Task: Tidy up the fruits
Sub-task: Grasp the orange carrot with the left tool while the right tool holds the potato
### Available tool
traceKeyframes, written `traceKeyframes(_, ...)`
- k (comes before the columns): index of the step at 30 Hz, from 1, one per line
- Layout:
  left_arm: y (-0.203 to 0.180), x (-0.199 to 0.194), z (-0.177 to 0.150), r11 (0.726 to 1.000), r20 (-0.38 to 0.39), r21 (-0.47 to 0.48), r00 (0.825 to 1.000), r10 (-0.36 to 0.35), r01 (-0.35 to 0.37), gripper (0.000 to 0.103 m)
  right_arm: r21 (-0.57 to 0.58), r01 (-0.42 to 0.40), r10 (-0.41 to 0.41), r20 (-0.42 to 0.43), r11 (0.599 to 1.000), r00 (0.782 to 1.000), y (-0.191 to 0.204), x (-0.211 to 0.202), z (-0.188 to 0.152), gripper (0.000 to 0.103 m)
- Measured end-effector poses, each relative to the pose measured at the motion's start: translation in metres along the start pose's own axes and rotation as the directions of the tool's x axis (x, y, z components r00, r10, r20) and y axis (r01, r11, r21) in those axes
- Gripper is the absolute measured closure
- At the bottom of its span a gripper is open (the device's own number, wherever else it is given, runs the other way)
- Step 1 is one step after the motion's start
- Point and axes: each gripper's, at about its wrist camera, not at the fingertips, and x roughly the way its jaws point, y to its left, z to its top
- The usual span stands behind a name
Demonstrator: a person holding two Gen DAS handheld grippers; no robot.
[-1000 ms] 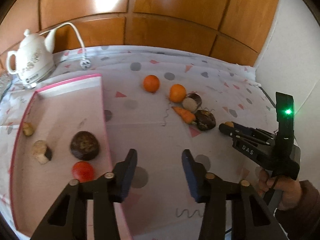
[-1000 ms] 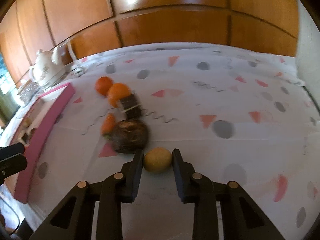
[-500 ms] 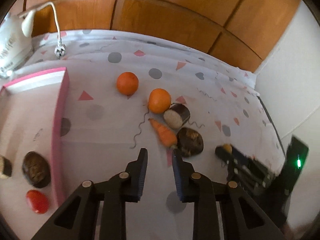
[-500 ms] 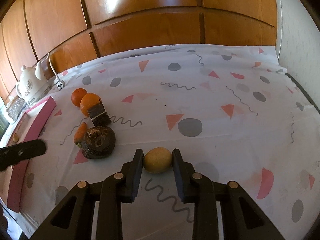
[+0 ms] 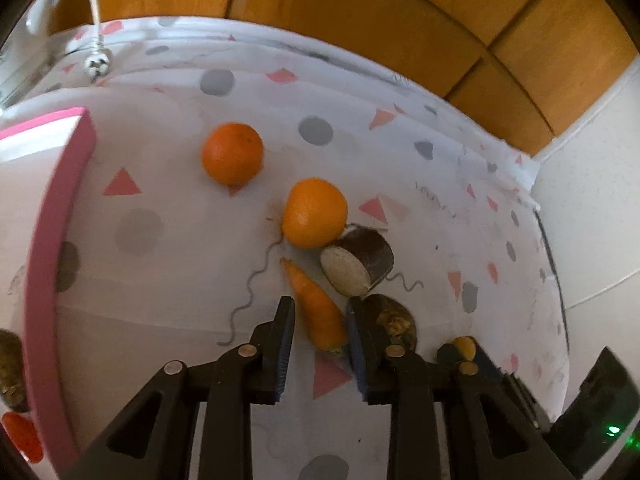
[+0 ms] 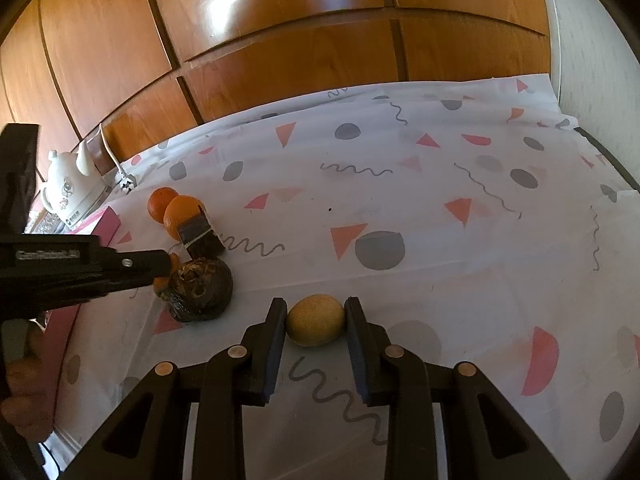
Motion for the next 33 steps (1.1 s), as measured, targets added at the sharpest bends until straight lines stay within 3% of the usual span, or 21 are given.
traceKeyframes(2, -0.003, 0.001, -0.002, 1.0, 0.007, 0.021, 1.0, 0.007, -0.007, 0.072, 0.001, -0.002, 0.002, 0.001, 1.0, 1.0, 0.0, 0.0, 0.0, 0.073)
traceKeyframes(4, -0.003, -0.002, -0.005, 0.999, 0.017, 0.043, 1.0, -0.015, 0.014, 0.082, 0.003, -0.003, 0.003, 0.002, 1.0, 1.0, -0.001, 0.0, 0.0, 0.073)
traceKeyframes(6, -0.003, -0.007, -0.01, 0.998, 0.032, 0.065, 0.999, -0.029, 0.027, 0.083, 0.004, -0.003, 0.003, 0.003, 1.0, 1.0, 0.0, 0.0, 0.0, 0.073)
traceKeyframes(11, 0.005, -0.027, -0.027, 0.993, 0.052, 0.106, 0.997, -0.057, 0.051, 0.084, 0.003, -0.003, 0.003, 0.003, 1.0, 1.0, -0.001, 0.0, 0.0, 0.073)
traceKeyframes(19, 0.02, -0.041, -0.048, 0.991, 0.004, 0.084, 0.994, -0.107, 0.107, 0.084, 0.002, -0.002, 0.002, 0.004, 1.0, 1.0, 0.0, 0.0, 0.0, 0.073)
traceKeyframes(25, 0.01, -0.024, -0.03, 0.996, 0.007, 0.064, 0.998, -0.061, 0.06, 0.08, 0.002, -0.002, 0.002, 0.003, 1.0, 1.0, 0.0, 0.0, -0.001, 0.073)
traceKeyframes(27, 0.007, -0.016, -0.025, 0.997, 0.001, 0.063, 0.999, -0.041, 0.041, 0.069, 0.002, -0.003, 0.003, 0.004, 1.0, 1.0, 0.0, 0.0, -0.001, 0.073)
traceKeyframes(31, 0.003, -0.016, -0.029, 0.995, 0.036, 0.1, 0.999, -0.019, 0.015, 0.072, 0.005, -0.005, 0.005, 0.005, 1.0, 1.0, -0.001, 0.0, 0.0, 0.073)
traceKeyframes(33, 0.002, -0.016, -0.031, 0.993, 0.038, 0.117, 0.998, -0.04, 0.036, 0.083, 0.006, -0.005, 0.005, 0.005, 1.0, 1.0, -0.001, 0.0, 0.0, 0.073)
